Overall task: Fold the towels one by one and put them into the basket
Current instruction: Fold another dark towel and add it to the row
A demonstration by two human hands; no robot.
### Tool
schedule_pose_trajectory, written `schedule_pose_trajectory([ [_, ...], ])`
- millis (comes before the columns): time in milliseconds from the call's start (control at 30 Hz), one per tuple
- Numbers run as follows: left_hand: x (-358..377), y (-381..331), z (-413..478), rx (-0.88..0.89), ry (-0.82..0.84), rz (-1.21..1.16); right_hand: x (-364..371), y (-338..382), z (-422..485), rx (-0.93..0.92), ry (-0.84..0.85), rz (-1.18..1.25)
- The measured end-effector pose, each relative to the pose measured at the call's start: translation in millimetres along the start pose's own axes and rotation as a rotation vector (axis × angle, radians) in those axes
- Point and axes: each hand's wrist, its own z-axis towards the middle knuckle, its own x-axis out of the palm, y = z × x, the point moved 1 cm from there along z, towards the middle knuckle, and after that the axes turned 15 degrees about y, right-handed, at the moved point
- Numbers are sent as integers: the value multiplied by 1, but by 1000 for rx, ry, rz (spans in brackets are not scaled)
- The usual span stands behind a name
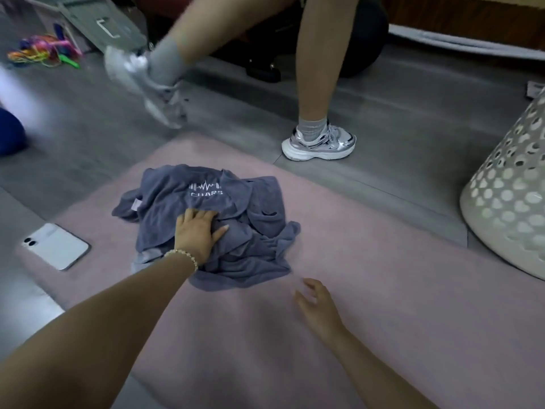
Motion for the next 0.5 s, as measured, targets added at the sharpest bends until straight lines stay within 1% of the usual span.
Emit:
schedule_pose_trajectory([
  [133, -4, 3, 9, 21, 47, -39, 1, -5, 0, -23, -23, 8],
  [200, -11, 1, 10, 47, 40, -204, 1, -3, 1, -27, -27, 60],
  [267, -14, -6, 8, 125, 36, -350, 0, 3, 1, -46, -27, 126],
  [333, -13, -16, 3, 192, 1, -339, 0, 12, -1, -87, 7, 203],
  [367, -11, -17, 2, 179, -29, -346, -1, 16, -2, -112, 25, 231],
  [400, -10, -15, 1, 123, -24, -384, -2, 18, -3, -133, 38, 245],
  [467, -8, -4, -2, -51, 97, -469, -1, 24, -7, -164, 57, 256],
  [500, -4, 2, -2, -97, 167, -475, 0, 25, -8, -166, 75, 260],
])
